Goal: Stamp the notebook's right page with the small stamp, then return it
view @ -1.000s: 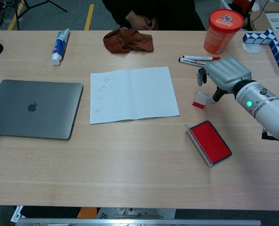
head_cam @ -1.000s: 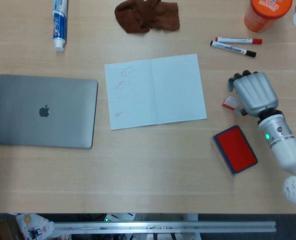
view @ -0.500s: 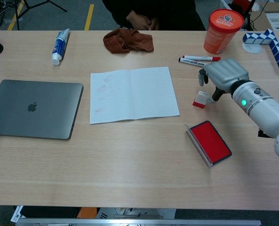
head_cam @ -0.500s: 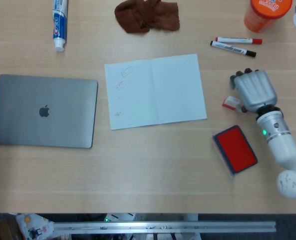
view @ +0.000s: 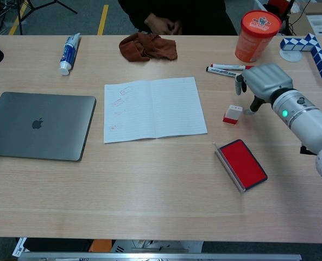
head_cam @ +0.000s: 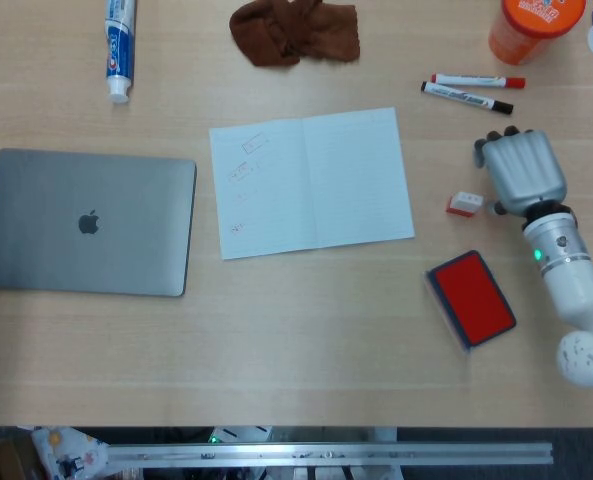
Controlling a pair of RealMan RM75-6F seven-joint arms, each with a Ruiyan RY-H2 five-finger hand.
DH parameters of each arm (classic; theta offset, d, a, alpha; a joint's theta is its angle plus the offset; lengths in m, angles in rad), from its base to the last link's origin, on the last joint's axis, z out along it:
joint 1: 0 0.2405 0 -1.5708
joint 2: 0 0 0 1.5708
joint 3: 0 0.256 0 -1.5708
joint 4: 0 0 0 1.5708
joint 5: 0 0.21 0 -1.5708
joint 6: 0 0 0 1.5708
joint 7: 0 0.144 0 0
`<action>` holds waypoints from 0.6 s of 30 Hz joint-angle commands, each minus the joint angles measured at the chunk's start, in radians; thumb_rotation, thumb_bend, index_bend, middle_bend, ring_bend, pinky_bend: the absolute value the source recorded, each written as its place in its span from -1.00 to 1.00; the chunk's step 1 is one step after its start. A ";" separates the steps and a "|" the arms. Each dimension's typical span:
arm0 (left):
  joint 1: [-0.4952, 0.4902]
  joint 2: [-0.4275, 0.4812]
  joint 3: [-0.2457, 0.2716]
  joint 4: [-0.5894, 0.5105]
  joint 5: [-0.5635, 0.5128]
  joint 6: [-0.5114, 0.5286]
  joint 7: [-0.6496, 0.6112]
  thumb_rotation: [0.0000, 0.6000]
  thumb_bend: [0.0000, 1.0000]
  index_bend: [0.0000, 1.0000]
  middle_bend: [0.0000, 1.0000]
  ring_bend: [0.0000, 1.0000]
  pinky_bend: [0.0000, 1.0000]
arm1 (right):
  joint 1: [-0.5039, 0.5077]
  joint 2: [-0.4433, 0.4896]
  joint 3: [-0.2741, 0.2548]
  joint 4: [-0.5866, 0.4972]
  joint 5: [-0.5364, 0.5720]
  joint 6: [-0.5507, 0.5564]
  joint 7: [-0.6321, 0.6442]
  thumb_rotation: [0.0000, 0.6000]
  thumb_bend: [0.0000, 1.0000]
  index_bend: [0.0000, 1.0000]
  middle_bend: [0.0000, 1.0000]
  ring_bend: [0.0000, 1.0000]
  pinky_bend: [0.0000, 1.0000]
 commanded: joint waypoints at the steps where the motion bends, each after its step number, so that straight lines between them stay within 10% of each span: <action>1: 0.000 0.000 0.000 0.000 0.000 0.000 0.000 1.00 -0.43 -1.00 -1.00 -0.80 -0.74 | -0.003 0.013 -0.012 -0.021 -0.006 -0.002 -0.001 1.00 -0.91 -0.06 -0.12 -0.30 0.02; 18: 0.001 0.002 0.001 0.008 -0.008 -0.006 -0.009 1.00 -0.43 -1.00 -1.00 -0.80 -0.74 | 0.032 -0.020 -0.007 -0.009 0.039 -0.003 -0.045 1.00 -0.91 -0.06 -0.12 -0.30 0.02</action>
